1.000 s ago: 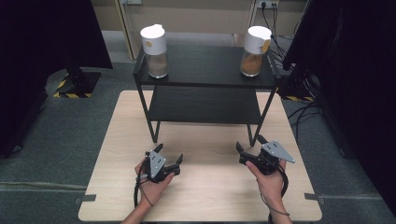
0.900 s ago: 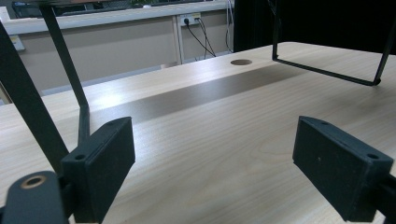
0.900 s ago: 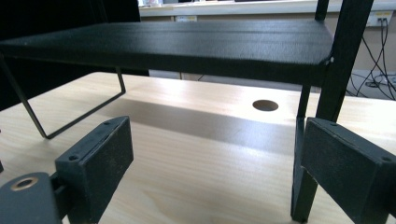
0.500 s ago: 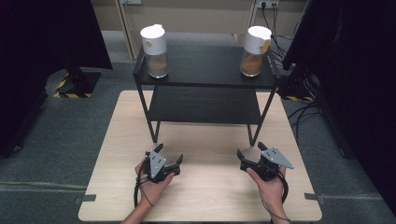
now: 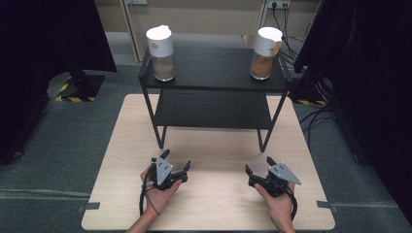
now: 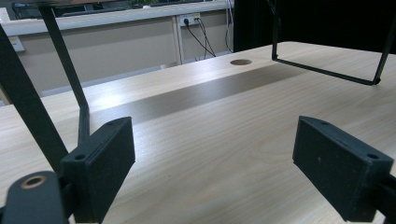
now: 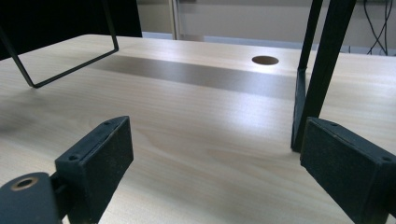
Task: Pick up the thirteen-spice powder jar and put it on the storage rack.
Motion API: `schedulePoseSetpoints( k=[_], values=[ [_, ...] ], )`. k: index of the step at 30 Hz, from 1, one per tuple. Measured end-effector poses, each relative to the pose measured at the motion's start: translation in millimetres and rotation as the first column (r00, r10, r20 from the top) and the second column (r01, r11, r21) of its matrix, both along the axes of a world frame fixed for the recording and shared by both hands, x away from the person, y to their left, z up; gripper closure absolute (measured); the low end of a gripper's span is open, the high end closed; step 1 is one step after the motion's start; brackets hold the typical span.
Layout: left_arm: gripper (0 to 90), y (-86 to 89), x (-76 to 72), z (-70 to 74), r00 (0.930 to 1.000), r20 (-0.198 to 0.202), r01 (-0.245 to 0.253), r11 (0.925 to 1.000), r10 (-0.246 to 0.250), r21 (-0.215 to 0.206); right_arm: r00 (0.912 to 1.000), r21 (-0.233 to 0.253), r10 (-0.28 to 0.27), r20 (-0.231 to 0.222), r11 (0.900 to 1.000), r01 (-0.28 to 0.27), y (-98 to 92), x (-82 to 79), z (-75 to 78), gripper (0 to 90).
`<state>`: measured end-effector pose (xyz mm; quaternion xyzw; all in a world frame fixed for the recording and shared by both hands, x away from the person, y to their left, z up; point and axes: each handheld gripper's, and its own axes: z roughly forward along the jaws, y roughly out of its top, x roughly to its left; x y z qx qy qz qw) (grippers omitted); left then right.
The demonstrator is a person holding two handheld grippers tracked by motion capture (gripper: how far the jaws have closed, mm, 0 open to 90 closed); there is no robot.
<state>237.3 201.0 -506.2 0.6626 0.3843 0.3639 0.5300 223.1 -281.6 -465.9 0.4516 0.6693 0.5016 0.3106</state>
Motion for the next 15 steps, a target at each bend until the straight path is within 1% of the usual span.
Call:
schedulePoseSetpoints(
  k=[3, 5, 9, 10, 15],
  values=[
    [12.7, 0.2, -0.1, -0.2, 1.0, 0.002, 0.001, 1.0, -0.001, 0.0, 1.0, -0.007, -0.002, 0.001, 1.0, 0.002, 1.7, -0.9, -4.3, 9.9],
    [12.7, 0.3, -0.1, -0.2, 1.0, 0.001, 0.001, 1.0, -0.001, -0.001, 1.0, -0.003, -0.004, -0.003, 1.0, 0.004, 2.8, -1.7, -7.4, 9.9],
    [12.7, 0.7, 0.1, -0.2, 1.0, 0.0, 0.002, 1.0, -0.002, -0.003, 1.0, -0.014, -0.006, 0.003, 1.0, 0.006, 4.4, -3.4, -12.9, 9.9],
    [12.7, 0.7, 0.1, -0.2, 1.0, 0.0, 0.002, 1.0, -0.002, -0.002, 1.0, -0.014, -0.003, -0.004, 1.0, 0.003, 3.9, -3.0, -13.0, 9.9],
    [12.7, 0.4, 0.2, 0.0, 1.0, -0.001, 0.002, 1.0, -0.002, -0.002, 1.0, -0.016, -0.001, 0.004, 1.0, 0.001, 3.6, -3.8, -13.9, 9.9]
  ],
)
